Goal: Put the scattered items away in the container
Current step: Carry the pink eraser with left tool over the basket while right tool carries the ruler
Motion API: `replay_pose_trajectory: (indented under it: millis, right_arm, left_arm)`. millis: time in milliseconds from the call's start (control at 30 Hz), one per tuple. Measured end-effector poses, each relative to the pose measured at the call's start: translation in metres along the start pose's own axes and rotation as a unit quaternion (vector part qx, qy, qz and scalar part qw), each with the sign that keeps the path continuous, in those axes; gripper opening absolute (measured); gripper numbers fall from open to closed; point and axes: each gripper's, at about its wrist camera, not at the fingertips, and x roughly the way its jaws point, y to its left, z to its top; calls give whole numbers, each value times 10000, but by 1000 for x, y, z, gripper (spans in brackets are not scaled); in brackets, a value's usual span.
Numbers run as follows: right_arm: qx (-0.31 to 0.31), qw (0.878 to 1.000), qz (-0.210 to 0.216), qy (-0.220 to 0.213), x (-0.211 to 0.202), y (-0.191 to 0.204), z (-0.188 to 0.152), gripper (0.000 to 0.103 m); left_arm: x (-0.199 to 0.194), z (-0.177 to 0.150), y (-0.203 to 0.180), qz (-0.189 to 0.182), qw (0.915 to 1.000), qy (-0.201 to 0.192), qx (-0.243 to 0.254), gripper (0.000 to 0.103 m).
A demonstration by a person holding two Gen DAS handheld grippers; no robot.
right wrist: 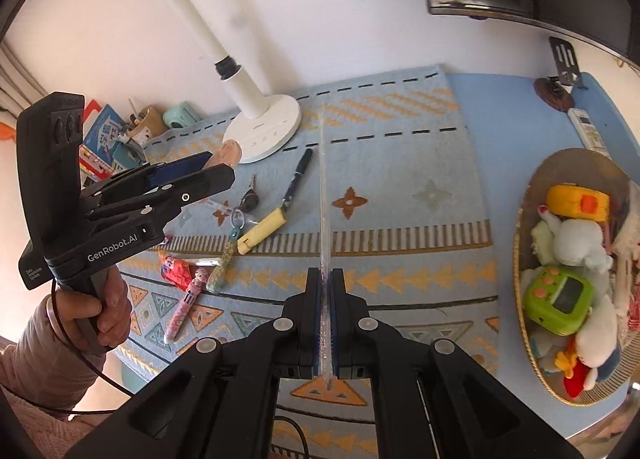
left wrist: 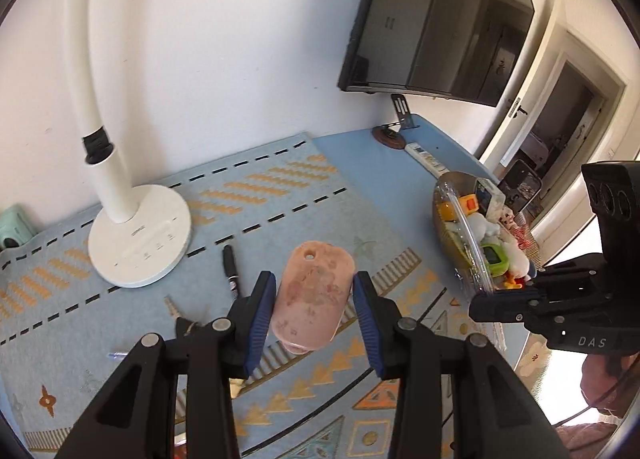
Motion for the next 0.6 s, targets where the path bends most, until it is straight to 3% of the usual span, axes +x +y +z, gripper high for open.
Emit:
replay_pose_trajectory:
  millis: [333,600]
  right_arm:
    - [990,9905,-765,-576,-89,-138,-18,4]
    - [1640,9787,-1156,-427,-98,-223,-26,4]
  left_arm:
    - [77,51,-142,-755,9948,71,674,36]
    - [143,56,-200,-737,9931,415,808,36]
